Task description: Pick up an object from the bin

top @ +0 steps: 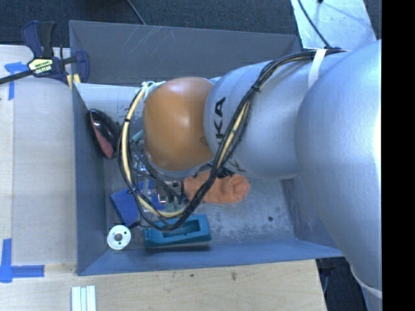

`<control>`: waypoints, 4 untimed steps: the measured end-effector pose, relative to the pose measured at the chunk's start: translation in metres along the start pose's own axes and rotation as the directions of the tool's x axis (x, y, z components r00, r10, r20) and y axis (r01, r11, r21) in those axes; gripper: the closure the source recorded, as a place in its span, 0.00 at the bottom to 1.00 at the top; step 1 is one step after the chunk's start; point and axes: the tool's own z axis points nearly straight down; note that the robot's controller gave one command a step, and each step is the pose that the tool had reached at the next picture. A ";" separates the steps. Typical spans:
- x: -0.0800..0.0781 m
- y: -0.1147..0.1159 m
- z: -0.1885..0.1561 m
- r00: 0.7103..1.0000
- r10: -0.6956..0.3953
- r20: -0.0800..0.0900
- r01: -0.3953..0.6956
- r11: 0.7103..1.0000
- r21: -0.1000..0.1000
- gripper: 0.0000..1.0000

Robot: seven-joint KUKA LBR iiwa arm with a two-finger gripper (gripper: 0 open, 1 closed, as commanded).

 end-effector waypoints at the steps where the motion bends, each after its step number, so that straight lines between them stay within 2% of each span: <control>1: -0.002 -0.001 -0.004 1.000 0.003 0.008 -0.003 1.000 -0.003 0.00; 2: -0.044 -0.013 0.010 1.000 -0.010 0.010 0.010 1.000 -0.004 0.00; 3: -0.055 -0.033 0.014 1.000 0.000 0.011 0.000 1.000 -0.003 0.00; 4: -0.049 -0.037 0.014 1.000 -0.002 0.009 0.002 1.000 -0.003 0.00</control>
Offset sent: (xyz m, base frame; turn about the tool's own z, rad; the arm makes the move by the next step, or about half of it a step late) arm 0.0555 -0.0180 -0.0163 -0.0119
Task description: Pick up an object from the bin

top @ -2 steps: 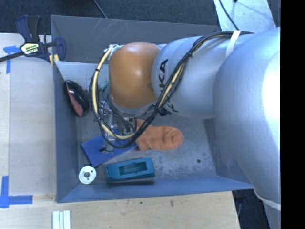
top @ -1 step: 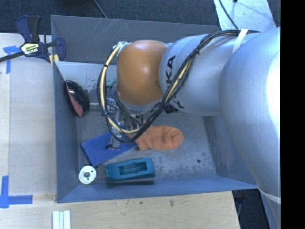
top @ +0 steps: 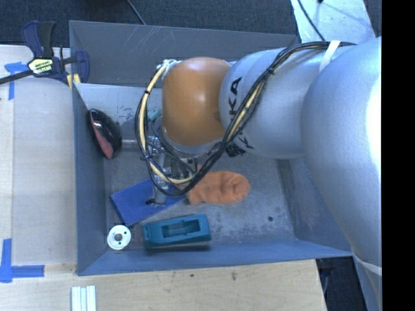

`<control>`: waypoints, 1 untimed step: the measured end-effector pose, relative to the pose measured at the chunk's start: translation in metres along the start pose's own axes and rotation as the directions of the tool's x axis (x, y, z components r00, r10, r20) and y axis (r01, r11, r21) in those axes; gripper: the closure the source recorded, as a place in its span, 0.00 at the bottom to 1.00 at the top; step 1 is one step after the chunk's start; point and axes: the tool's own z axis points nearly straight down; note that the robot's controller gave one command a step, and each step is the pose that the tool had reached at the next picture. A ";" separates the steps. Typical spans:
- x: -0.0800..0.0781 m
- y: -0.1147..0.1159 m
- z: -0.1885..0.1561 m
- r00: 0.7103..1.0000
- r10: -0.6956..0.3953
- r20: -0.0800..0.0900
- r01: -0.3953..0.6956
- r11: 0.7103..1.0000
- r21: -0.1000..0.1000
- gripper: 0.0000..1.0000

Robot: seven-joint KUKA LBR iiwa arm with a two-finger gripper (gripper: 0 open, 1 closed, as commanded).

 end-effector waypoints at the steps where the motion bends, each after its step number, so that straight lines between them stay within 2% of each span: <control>1: -0.011 -0.011 -0.006 0.999 -0.038 -0.013 0.038 0.999 0.003 0.00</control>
Offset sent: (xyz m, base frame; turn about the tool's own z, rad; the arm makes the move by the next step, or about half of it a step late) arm 0.0048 -0.0687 -0.0106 -0.1196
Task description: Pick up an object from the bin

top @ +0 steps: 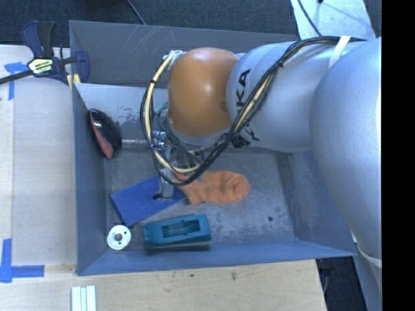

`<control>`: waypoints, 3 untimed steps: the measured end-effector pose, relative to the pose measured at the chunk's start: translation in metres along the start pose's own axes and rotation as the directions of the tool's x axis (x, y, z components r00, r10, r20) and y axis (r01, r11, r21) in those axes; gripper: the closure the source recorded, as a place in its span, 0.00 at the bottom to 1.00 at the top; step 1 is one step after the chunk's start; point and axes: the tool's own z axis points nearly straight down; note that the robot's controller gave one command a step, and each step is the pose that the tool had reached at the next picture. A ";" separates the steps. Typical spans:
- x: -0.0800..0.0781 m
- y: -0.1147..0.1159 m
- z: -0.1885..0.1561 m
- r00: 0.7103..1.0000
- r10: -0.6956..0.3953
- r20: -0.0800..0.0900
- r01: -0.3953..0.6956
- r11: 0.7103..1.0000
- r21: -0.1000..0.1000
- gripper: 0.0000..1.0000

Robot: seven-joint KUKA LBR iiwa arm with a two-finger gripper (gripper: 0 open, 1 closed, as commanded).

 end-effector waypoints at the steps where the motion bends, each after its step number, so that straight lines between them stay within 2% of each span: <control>1: 0.003 -0.044 0.001 0.997 -0.072 0.023 0.072 0.997 -0.003 0.00; 2: -0.029 -0.070 0.050 0.985 -0.173 0.026 0.173 0.985 -0.002 1.00; 3: -0.029 -0.071 0.050 0.985 -0.173 0.026 0.173 0.985 -0.002 1.00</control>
Offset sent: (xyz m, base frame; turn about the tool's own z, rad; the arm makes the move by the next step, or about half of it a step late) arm 0.0269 -0.0702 -0.0540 -0.1772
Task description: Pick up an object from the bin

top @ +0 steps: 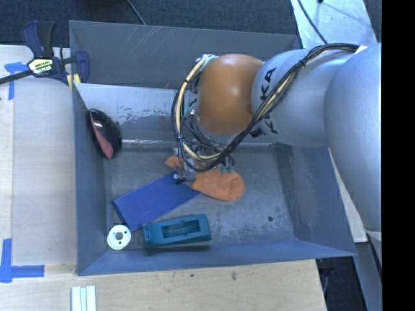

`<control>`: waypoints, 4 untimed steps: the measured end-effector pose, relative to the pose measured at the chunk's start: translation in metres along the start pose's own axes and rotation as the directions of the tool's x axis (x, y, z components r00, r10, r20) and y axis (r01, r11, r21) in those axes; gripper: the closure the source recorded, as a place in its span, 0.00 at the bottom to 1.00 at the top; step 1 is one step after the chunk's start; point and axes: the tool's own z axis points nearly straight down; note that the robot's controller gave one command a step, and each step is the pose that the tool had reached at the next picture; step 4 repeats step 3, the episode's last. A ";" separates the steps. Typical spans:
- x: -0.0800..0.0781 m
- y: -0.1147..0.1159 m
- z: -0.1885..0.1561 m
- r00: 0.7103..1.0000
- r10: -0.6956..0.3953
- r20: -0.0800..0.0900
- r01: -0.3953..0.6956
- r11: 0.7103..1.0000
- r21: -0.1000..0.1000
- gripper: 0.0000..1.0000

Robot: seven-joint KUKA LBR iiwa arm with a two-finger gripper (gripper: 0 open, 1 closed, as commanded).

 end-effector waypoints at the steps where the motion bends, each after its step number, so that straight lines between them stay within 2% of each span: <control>1: 0.024 0.004 -0.091 1.000 -0.015 -0.013 0.015 1.000 0.001 1.00; 2: 0.024 0.004 -0.091 1.000 -0.015 -0.013 0.015 1.000 0.001 1.00; 3: -0.014 0.012 -0.175 1.000 -0.012 -0.014 0.012 1.000 0.001 1.00; 4: -0.014 0.012 -0.175 1.000 -0.012 -0.014 0.012 1.000 0.001 1.00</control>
Offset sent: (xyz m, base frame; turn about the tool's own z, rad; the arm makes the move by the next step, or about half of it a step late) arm 0.0000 0.0000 0.0000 0.0000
